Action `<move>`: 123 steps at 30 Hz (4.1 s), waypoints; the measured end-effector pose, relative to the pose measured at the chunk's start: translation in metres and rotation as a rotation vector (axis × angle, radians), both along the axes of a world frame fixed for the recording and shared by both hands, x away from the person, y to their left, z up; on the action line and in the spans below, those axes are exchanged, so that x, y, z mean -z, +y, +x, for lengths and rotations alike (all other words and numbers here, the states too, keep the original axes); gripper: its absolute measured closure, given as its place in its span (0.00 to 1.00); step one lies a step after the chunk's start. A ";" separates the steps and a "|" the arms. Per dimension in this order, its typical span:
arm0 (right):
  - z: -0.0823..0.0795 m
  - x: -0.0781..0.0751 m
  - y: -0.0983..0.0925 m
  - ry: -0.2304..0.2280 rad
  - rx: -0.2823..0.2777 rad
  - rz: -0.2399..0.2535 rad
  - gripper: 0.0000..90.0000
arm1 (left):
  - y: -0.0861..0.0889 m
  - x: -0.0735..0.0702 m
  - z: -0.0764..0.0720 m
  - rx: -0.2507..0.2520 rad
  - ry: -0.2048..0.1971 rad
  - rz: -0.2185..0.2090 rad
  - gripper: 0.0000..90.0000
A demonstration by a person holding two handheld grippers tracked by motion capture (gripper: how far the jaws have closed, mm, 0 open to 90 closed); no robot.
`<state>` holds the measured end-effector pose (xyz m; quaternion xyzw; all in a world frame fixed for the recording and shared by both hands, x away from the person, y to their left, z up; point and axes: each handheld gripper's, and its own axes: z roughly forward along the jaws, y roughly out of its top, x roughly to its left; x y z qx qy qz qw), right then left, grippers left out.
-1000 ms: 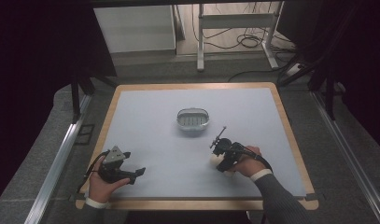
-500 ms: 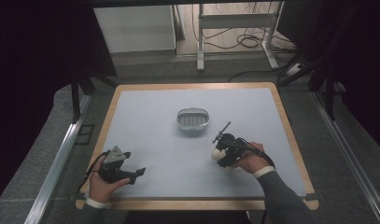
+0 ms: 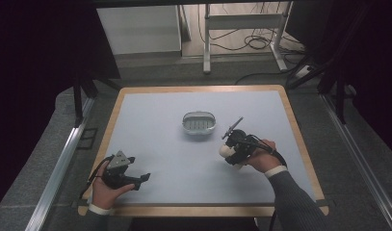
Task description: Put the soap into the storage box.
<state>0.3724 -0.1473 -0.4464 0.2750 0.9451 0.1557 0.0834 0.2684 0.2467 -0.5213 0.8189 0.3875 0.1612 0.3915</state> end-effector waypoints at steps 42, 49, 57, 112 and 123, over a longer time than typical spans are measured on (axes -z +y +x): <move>0.030 -0.026 0.011 -0.055 0.026 0.019 0.55 | 0.001 0.000 0.000 0.000 -0.001 0.003 0.13; 0.035 -0.028 0.012 -0.057 0.026 0.020 0.55 | 0.000 0.000 0.000 0.000 0.000 0.006 0.13; 0.040 -0.029 0.014 -0.059 0.035 0.020 0.55 | 0.000 0.001 0.000 -0.002 -0.001 0.011 0.13; 0.082 -0.042 0.040 -0.086 0.028 0.038 0.55 | 0.001 0.001 0.000 0.001 -0.003 0.021 0.13; 0.090 -0.041 0.049 -0.092 0.017 0.041 0.55 | 0.002 0.001 0.000 0.000 -0.003 0.021 0.13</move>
